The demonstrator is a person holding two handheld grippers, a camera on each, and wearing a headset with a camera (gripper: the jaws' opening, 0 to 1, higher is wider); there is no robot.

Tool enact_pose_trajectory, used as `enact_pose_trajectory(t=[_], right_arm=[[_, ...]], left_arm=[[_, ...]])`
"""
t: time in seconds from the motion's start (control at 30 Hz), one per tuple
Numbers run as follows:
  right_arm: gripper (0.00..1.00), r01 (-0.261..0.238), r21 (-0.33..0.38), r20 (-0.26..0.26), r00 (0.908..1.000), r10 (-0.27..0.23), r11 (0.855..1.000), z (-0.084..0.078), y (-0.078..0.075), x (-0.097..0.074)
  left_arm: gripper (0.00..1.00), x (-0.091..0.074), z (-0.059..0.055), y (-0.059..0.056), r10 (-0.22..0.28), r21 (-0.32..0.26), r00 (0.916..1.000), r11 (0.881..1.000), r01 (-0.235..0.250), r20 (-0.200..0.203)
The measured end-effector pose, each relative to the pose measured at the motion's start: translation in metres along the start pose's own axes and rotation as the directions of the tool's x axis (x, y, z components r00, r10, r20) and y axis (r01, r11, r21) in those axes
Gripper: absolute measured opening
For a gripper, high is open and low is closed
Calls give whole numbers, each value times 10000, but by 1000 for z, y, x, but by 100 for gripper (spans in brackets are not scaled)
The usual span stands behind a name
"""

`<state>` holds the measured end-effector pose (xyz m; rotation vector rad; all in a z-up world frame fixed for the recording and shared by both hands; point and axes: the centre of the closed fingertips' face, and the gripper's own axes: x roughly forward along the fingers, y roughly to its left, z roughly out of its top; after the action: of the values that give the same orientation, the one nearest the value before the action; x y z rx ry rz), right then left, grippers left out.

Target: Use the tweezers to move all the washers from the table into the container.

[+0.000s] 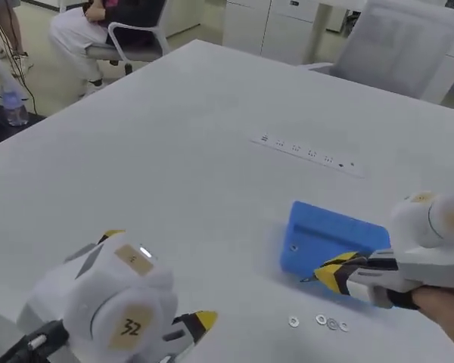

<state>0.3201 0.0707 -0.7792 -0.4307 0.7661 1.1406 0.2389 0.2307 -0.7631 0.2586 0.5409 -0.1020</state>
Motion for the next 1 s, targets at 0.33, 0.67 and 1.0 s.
enact_pose_trajectory(t=[0.33,0.67,1.0], right_arm=[[3,-270,56,-772,9966,274,9996,-26,13,14],[3,-233,206,-1017,9945,252,9995,-35,10,15],[3,-292,170,-1357,9903,312,9994,-33,12,21]], left_arm=[[90,0,0,0,14,27,10000,10000,-14,-28],[90,1,-1,0,11,88,10000,10000,-10,-87],[90,1,-1,0,36,41,10000,10000,-35,-69]])
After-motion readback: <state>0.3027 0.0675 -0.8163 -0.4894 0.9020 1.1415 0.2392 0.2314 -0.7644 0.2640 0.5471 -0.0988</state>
